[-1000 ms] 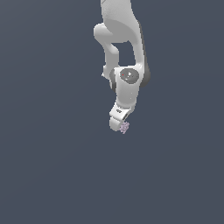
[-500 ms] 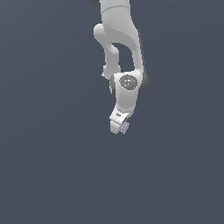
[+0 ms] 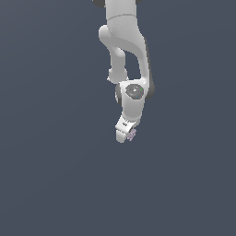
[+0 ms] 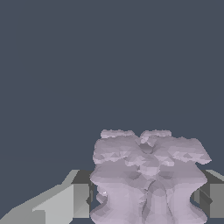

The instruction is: Pick up the object and move it to a goal position.

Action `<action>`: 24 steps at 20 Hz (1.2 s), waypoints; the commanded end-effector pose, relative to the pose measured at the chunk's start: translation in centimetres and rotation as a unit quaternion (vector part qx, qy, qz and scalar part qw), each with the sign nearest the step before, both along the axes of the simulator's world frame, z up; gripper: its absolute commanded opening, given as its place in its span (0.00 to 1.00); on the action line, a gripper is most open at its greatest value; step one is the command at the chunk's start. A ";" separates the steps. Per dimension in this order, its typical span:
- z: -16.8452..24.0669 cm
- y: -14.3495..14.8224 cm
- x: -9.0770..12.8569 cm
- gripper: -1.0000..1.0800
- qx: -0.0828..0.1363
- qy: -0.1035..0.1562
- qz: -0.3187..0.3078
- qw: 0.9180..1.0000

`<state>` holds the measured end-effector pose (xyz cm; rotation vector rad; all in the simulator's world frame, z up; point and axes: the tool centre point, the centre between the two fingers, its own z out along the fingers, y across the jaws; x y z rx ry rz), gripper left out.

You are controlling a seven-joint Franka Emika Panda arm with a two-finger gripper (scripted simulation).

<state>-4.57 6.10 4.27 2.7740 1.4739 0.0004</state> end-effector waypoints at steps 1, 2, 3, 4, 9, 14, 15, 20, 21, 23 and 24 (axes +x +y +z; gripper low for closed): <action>-0.1 0.0 0.0 0.00 0.000 0.000 0.000 1.000; -0.1 0.0 0.0 0.00 0.000 0.000 0.000 1.000; -0.1 0.0 0.0 0.00 0.000 0.000 0.000 1.000; -0.1 0.0 0.0 0.00 0.000 0.000 0.000 1.000; 0.0 0.0 0.1 0.00 0.000 -0.001 0.000 1.000; 1.0 0.3 0.4 0.00 0.000 -0.001 0.000 1.000; 1.4 0.4 0.5 0.00 0.000 -0.001 0.000 1.000; 3.9 1.2 1.4 0.00 0.000 0.000 0.000 1.000; 4.6 1.4 1.6 0.00 0.000 0.000 0.000 1.000; 6.1 1.9 2.1 0.00 0.000 0.000 0.001 1.000; 6.9 2.1 2.4 0.00 0.000 0.000 0.001 1.000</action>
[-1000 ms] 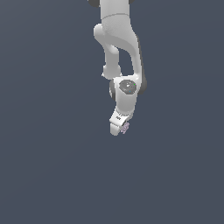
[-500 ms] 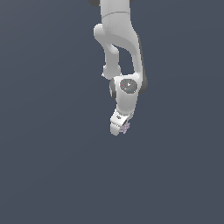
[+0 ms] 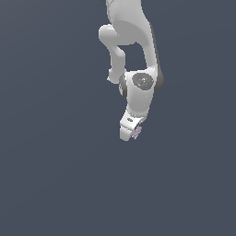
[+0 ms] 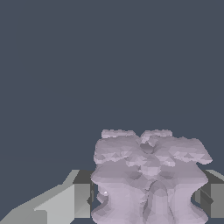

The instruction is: Pick up the object and move it to a goal position.

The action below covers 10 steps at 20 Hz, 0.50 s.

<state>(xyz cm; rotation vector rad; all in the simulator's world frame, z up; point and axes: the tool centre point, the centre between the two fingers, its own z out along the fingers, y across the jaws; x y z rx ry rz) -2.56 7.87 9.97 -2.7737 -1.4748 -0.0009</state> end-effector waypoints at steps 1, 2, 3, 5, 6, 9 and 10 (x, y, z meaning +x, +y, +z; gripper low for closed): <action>2.1 0.7 0.7 0.00 0.000 0.000 0.000 1.000; 3.0 0.9 1.0 0.00 0.000 0.000 0.000 1.000; 3.9 1.2 1.3 0.00 0.001 0.000 0.000 1.000; 5.8 1.8 2.0 0.00 0.001 0.000 0.000 1.000; 6.8 2.1 2.4 0.00 0.001 0.000 0.001 1.000; 9.7 3.0 3.5 0.00 0.001 0.000 0.001 1.000; 10.6 3.3 3.8 0.00 0.001 0.000 0.001 1.000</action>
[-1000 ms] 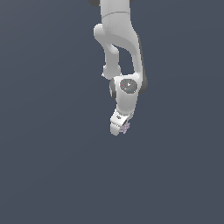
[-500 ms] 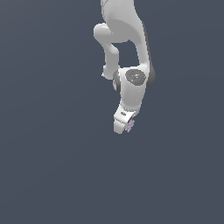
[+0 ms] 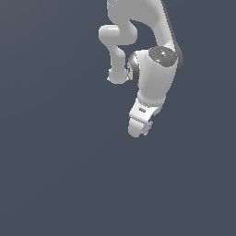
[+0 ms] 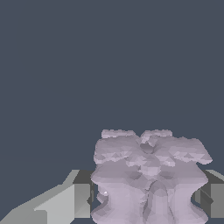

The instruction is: Pick up the object and move it to a goal position.

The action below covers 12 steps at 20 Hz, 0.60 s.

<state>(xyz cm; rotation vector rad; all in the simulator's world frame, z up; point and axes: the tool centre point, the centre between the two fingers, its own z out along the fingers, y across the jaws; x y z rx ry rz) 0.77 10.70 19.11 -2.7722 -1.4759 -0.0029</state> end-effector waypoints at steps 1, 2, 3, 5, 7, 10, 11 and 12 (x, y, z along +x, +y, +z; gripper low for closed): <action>2.4 0.7 0.9 0.00 0.000 0.000 0.000 1.000; 3.3 1.0 1.2 0.00 0.000 0.000 0.000 1.000; 4.2 1.3 1.6 0.00 0.000 0.001 0.000 1.000; 5.7 1.7 2.2 0.00 0.000 0.001 0.000 1.000; 7.0 2.1 2.7 0.00 0.000 0.001 0.000 1.000; 8.6 2.6 3.4 0.00 0.000 0.001 -0.001 1.000; 9.1 2.7 3.6 0.00 0.000 0.001 -0.001 1.000; 9.4 2.9 3.8 0.00 0.000 0.001 -0.001 1.000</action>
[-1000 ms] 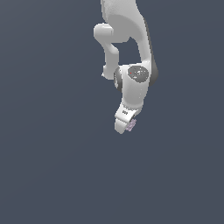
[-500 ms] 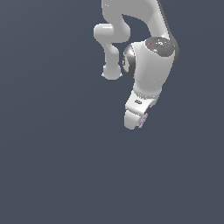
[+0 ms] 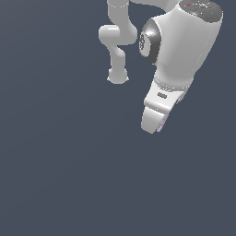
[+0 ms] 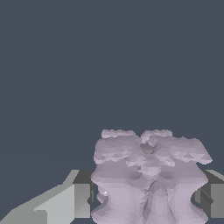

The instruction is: Pick up the object and move it to a goal position.

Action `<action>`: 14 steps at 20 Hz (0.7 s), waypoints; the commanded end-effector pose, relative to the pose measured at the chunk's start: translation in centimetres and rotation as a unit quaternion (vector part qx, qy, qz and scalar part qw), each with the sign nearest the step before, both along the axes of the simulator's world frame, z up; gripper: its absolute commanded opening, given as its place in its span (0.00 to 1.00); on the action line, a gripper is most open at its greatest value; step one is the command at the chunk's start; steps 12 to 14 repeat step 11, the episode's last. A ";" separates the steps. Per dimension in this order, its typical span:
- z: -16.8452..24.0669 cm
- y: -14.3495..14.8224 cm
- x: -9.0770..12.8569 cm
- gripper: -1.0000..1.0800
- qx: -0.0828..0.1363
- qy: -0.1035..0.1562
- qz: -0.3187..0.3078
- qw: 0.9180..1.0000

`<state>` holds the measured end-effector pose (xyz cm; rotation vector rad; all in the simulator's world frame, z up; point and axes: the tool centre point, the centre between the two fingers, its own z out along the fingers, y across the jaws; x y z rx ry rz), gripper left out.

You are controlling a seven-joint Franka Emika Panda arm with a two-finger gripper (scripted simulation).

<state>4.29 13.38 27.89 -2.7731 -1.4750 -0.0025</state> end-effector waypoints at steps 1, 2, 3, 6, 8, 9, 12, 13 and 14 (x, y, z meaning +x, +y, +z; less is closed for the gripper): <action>1.0 0.3 0.4 0.00 0.000 0.001 0.000 1.000; 1.3 0.4 0.6 0.00 0.000 0.001 0.000 1.000; 1.6 0.5 0.7 0.00 0.000 0.001 0.000 1.000; 2.1 0.7 1.0 0.00 -0.001 0.001 0.000 1.000; 2.3 0.7 1.1 0.00 -0.001 0.001 0.000 1.000; 2.4 0.7 1.2 0.00 -0.001 0.001 0.000 1.000; 2.5 0.8 1.2 0.00 -0.001 0.001 0.000 1.000; 2.5 0.8 1.2 0.00 -0.001 0.001 0.000 1.000; 2.5 0.8 1.2 0.00 -0.001 0.001 0.000 1.000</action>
